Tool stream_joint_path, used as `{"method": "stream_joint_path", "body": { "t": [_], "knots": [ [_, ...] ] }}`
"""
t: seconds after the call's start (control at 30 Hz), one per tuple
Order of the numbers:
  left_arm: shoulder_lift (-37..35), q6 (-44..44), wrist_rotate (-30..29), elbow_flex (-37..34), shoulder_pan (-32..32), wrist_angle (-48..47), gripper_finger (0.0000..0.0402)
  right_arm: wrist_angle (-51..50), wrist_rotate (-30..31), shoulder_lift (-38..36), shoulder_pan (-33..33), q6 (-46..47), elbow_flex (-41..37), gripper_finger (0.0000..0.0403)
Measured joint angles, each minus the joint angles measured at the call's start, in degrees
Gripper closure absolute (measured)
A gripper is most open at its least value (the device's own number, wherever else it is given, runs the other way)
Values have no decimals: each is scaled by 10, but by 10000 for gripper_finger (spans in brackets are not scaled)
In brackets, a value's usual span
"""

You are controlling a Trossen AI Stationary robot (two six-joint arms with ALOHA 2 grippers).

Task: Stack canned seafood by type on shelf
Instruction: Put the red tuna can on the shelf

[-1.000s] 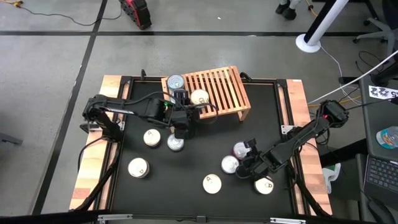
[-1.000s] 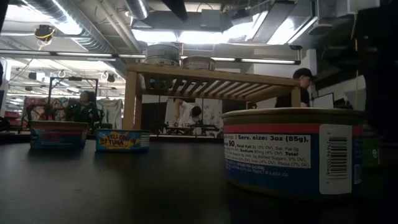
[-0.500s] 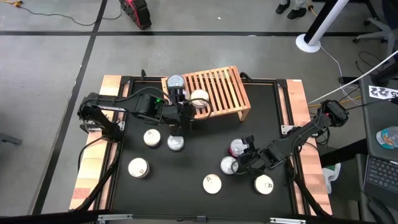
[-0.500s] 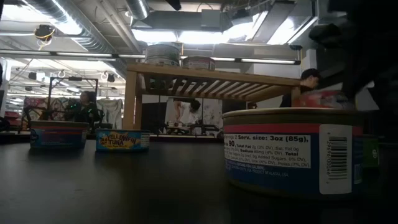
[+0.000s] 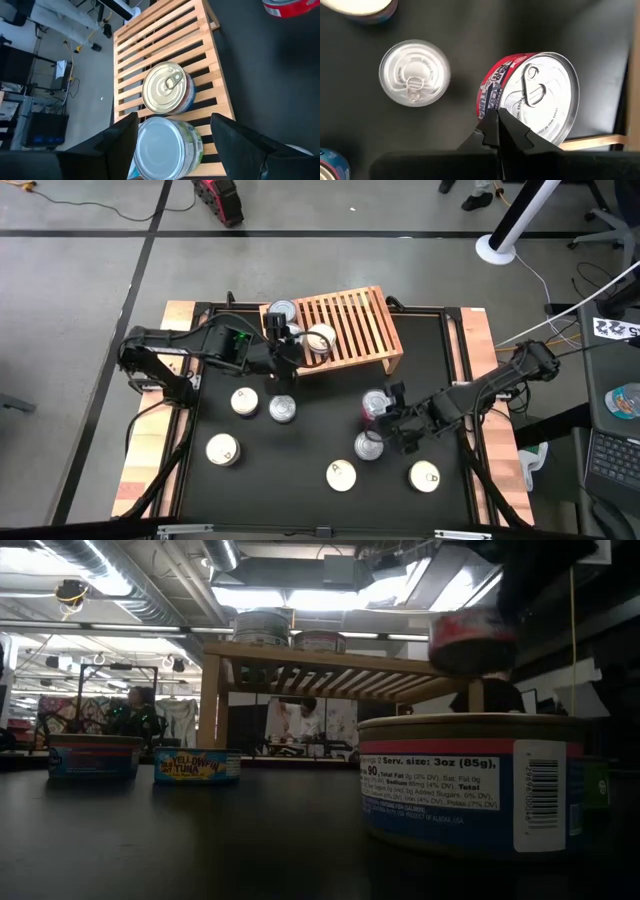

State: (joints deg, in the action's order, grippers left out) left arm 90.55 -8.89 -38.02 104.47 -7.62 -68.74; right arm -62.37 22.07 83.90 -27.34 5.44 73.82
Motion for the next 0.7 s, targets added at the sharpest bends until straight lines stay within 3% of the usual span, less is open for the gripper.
{"method": "stream_joint_path", "body": {
  "t": [0.37,0.7],
  "knots": [
    [-19,-29,0,0,0,-11,156,-18,17,0,69,-97,87,403],
    [-19,-50,-1,0,0,-12,156,-22,33,0,178,-229,114,403]
  ]
}}
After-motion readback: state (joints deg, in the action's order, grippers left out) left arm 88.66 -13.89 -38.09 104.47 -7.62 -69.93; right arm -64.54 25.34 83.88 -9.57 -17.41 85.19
